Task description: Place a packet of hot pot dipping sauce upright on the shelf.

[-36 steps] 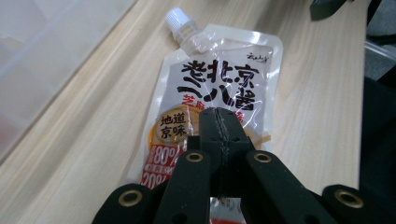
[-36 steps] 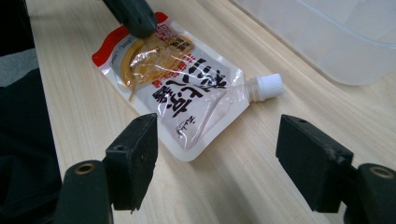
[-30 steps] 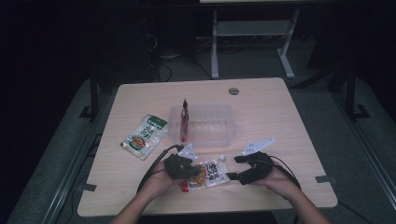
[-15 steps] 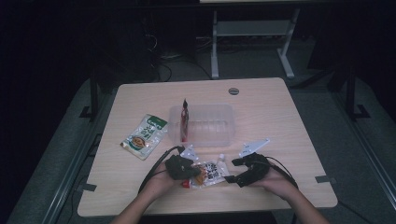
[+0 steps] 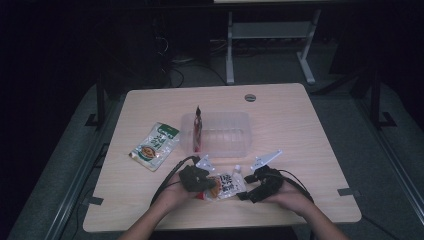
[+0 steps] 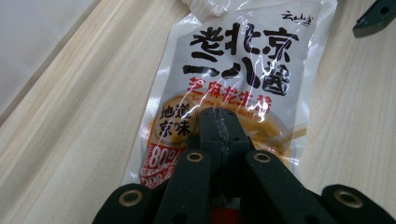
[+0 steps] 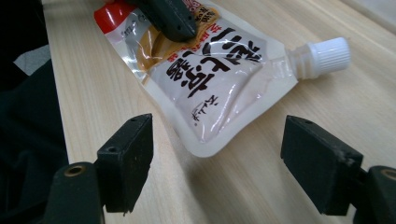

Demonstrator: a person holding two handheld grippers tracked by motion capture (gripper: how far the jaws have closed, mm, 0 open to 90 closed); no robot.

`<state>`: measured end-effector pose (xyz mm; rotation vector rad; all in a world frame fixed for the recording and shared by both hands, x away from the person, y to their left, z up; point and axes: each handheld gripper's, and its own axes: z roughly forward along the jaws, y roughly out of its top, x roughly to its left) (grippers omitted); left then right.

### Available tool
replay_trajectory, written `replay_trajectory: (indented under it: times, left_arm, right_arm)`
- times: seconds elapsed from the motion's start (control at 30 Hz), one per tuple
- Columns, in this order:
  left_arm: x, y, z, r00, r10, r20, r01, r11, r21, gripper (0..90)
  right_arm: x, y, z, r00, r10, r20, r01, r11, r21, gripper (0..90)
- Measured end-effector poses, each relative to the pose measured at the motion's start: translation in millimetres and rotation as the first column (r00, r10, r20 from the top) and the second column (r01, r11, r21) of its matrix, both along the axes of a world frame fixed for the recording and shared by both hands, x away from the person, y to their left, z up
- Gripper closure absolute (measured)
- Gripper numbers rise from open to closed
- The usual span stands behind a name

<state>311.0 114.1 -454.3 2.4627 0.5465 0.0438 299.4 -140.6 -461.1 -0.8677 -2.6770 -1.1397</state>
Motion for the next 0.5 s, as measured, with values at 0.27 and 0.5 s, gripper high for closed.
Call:
replay_trajectory:
  times: [0.27,0.5]
  left_arm:
    - [-0.8,0.3,-0.5,1.0000,0.002,0.004,-0.002,1.0000,-0.005,90.0]
    - [-1.6,1.0,-0.7,0.9999,0.006,0.009,-0.006,1.0000,-0.008,89.9]
  right_arm:
    - [4.4,12.4,-4.9,0.9993,0.022,-0.030,-0.022,0.999,0.024,29.4]
    - [15.2,17.3,-7.6,0.9949,0.001,-0.101,0.009,0.996,0.093,39.9]
